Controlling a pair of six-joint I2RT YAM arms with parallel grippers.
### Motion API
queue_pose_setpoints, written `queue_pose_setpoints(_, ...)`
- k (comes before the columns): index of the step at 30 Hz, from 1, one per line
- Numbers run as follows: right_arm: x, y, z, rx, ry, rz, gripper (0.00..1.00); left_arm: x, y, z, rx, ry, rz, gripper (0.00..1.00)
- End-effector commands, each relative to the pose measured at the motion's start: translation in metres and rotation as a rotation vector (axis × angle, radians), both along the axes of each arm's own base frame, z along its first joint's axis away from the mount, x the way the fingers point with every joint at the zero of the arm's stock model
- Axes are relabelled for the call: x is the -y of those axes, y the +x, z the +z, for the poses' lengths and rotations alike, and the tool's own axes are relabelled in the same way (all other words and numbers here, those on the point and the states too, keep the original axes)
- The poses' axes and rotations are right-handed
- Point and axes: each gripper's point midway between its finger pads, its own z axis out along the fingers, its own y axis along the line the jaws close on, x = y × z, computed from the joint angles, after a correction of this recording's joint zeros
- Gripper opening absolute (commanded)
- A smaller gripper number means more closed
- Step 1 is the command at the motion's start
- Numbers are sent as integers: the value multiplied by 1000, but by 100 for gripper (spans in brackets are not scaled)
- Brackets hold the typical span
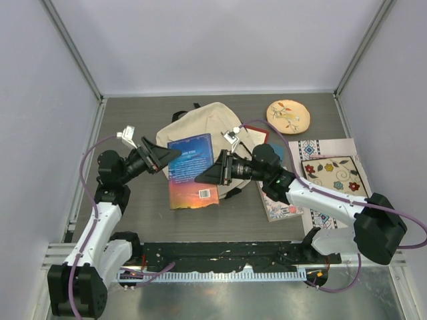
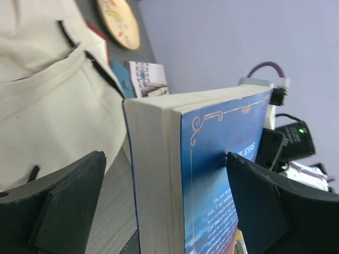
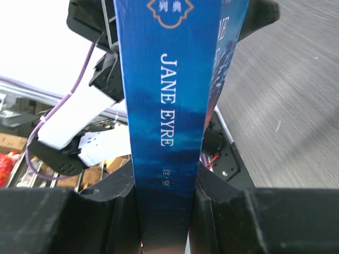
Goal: Pack the student bag
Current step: Pick up the book from the center of the board.
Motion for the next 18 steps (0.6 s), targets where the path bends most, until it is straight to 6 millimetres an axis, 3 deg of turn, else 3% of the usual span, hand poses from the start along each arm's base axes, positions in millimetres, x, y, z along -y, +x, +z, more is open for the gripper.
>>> queue_pose_setpoints(1,17,-34,98,227,317,140,2,18,-17,72,226,-89,-167,100)
queue_pose_setpoints(6,22,-46,110,265,360,197,1,38,-31,87,266,-99,-293,100)
queue_pose_setpoints(9,24,-42,110,268,359,184,2,43,-39,95,289,-127,-341,99)
queue_pose_setpoints(11,25,-36,108,263,352,161,2,44,-44,98,299,-140,-359,92)
queue_pose_setpoints(14,27,-26,101,247,327,133,2,44,-49,98,300,-139,-373,65)
queue_pose_setpoints(15,27,-22,100,259,318,119,2,44,-50,99,302,-140,-373,46)
queue_pose_setpoints(17,27,-14,92,241,274,82,3,44,-51,97,296,-139,-374,29)
queue_pose_setpoints(18,27,-10,89,238,254,66,4,43,-52,96,295,-137,-377,13)
